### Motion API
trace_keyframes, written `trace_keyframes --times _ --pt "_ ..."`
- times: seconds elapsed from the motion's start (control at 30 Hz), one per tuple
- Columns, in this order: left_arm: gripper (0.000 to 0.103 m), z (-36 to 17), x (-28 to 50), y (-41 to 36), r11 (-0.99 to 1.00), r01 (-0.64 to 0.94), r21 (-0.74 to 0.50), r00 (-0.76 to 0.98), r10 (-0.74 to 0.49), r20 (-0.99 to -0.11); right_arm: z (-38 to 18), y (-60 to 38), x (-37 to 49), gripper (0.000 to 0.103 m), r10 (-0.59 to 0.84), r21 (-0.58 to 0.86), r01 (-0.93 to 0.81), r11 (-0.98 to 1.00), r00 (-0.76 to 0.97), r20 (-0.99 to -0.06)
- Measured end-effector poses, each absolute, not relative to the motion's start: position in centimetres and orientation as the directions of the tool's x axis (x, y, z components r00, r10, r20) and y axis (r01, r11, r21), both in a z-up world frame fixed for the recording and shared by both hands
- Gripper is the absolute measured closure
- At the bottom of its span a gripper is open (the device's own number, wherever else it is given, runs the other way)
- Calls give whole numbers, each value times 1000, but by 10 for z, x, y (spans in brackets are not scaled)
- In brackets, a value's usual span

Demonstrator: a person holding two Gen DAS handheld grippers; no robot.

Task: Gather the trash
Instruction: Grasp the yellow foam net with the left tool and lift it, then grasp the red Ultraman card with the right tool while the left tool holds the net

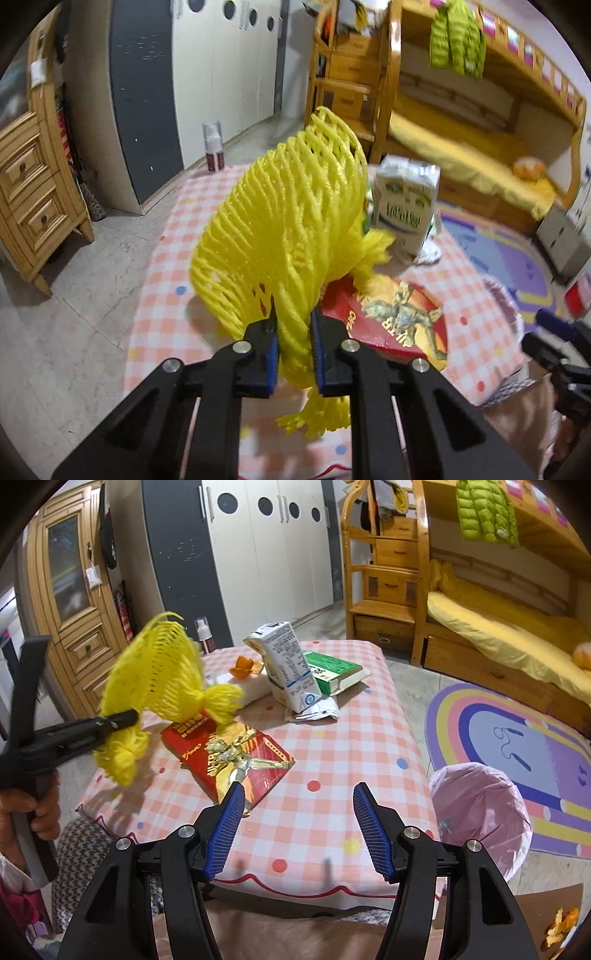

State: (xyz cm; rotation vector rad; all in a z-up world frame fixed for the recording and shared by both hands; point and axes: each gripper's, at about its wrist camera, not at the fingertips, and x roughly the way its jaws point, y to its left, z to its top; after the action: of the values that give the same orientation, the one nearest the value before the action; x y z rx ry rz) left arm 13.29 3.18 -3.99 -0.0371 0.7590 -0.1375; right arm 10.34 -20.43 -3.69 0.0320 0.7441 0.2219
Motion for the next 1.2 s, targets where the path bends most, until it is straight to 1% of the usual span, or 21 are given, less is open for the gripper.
trace_keyframes --times 0.13,0.27,0.4,0.5,0.57,0.6,0.63,0.67,0.73,0.8,0.87,0.97,1.1,1.2 --pt "91 -16 126 43 988 105 -109 774 -150 -615 -35 -199 103 41 213 98 -199 975 713 -668" --pt "91 -2 118 55 989 77 -123 797 -135 -588 -32 -190 107 41 221 82 -224 971 716 -662" --pt "91 -13 114 57 992 50 -118 782 -112 -613 -47 -173 121 42 241 58 -282 958 675 -698" --pt "91 -36 120 63 987 27 -161 738 -128 -663 -56 -160 135 42 260 48 -322 945 658 -707" --pt "91 -46 122 65 988 13 -154 725 -115 -679 -60 -155 148 42 267 54 -329 943 650 -711" --pt "91 -52 124 64 991 6 -136 717 -99 -690 -61 -152 156 44 272 60 -331 942 645 -714" --pt "91 -55 126 63 992 0 -123 712 -87 -697 -62 -150 160 51 274 60 -334 941 643 -715" --pt "91 -58 128 62 993 -4 -115 707 -79 -702 -64 -147 169 52 273 58 -337 940 640 -718" --pt "91 -68 134 60 996 -4 -91 695 -63 -717 -67 -144 182 52 299 82 -353 932 625 -721" --pt "91 -77 139 58 996 -4 -93 676 -66 -734 -72 -141 197 48 327 112 -367 923 601 -729" --pt "91 -83 143 57 996 0 -89 668 -67 -741 -76 -139 207 33 339 125 -372 920 593 -730" --pt "91 -84 147 53 997 9 -80 666 -65 -743 -86 -141 223 31 353 154 -367 917 571 -741" --pt "91 -85 152 53 997 9 -81 661 -67 -748 -95 -145 229 31 403 230 -366 902 520 -754" --pt "91 -85 152 53 997 10 -76 661 -64 -748 -93 -140 214 30 444 246 -422 873 476 -759"
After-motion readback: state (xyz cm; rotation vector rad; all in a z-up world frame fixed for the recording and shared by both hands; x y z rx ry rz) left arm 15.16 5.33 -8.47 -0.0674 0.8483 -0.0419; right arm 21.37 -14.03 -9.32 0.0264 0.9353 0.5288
